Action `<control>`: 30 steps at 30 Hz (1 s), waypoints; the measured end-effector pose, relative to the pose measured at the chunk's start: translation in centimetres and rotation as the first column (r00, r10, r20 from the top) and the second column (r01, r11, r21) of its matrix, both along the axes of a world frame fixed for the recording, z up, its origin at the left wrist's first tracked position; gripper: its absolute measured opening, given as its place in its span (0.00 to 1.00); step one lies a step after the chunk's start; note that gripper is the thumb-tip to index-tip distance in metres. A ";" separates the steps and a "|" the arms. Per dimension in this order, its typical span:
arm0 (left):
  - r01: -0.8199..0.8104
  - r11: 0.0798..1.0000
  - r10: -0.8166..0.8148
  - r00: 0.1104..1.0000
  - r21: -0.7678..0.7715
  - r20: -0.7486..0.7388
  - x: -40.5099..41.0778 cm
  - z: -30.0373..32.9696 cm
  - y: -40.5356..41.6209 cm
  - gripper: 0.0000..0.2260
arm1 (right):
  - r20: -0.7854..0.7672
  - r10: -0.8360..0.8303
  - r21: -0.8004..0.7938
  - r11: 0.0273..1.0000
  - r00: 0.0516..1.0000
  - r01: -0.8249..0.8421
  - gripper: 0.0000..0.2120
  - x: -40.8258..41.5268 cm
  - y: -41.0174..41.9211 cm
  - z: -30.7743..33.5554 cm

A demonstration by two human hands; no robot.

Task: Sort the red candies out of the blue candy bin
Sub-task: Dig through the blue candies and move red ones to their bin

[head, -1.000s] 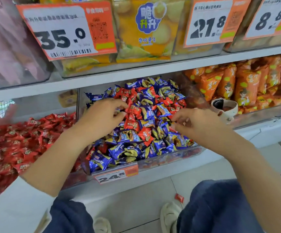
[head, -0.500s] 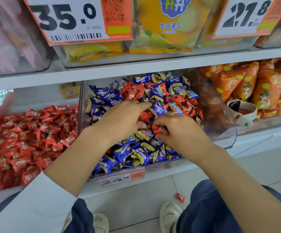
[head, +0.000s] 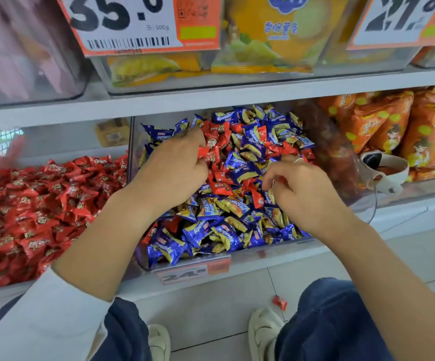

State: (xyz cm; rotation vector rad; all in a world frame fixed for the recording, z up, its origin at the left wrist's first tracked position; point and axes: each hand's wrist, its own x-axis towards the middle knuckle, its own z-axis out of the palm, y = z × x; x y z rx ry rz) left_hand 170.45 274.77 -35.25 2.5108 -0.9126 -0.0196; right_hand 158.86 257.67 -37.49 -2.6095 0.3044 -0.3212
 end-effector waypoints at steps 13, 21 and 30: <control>0.104 0.993 -0.106 0.994 0.052 0.033 0.1 -0.5 0.6 0.13 | -0.002 0.074 -0.124 0.990 0.997 -0.074 0.08 0.1 0.2 -1.9; 0.066 0.872 -0.169 0.970 0.485 0.172 -1.3 -2.1 -0.8 0.30 | 0.114 -0.057 -0.016 0.998 0.992 0.060 0.09 0.6 0.1 -1.2; 0.126 0.957 -0.167 0.976 0.262 0.142 -0.5 -2.1 -0.4 0.16 | -0.084 0.012 -0.074 0.997 0.996 -0.018 0.13 0.6 0.7 -1.5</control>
